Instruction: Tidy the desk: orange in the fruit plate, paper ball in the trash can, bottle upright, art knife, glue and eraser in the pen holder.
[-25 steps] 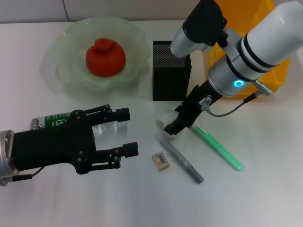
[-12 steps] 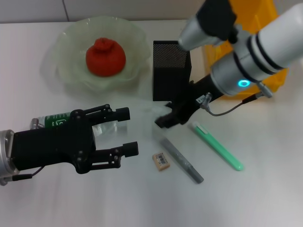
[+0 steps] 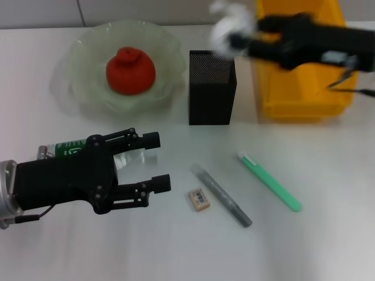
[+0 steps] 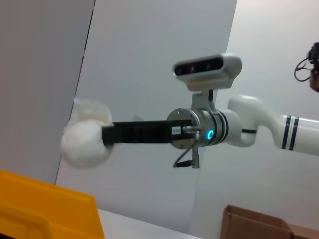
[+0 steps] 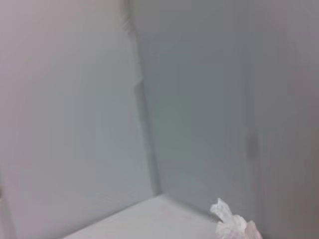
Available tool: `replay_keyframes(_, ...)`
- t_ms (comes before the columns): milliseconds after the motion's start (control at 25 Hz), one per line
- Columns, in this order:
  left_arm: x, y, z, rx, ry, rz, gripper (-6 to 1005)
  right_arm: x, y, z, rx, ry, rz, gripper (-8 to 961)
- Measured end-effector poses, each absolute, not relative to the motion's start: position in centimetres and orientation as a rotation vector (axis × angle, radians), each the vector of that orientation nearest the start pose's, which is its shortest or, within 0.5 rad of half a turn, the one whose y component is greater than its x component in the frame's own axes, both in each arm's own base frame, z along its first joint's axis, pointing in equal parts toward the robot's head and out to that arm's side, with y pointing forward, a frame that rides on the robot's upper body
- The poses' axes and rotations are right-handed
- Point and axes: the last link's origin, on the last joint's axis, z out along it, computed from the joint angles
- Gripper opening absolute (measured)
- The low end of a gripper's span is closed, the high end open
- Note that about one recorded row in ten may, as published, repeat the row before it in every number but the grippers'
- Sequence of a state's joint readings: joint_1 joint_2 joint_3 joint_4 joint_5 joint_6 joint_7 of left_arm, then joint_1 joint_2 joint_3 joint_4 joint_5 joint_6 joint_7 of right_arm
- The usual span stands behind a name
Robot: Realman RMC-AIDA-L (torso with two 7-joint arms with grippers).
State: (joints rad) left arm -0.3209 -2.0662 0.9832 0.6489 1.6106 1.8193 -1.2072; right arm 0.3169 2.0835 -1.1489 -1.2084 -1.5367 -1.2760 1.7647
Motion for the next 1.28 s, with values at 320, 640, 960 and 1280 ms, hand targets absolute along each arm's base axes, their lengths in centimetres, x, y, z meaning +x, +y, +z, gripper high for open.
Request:
replay_keyframes(320,-25.5,25.5,-0.3,-2.799,-0.420,-1.141,785,24.5,35.4,8.9,-2.225,0.678,0.885,443)
replay_keyframes(640,-25.5,25.5,-0.3,-2.797,-0.423,-1.140,785,27.5,36.7,8.9,-2.079,0.672,0.751,452)
replay_keyframes(960,-25.6,25.6,-0.2,-2.788,-0.427,-1.137,784,28.2,38.5,6.8,-2.092,0.726,0.661,462)
replay_keyframes(1280,-25.6,25.6,-0.2,-2.790,-0.425,-1.136,784,27.8,39.5,5.4,-2.120,0.728,0.615,471)
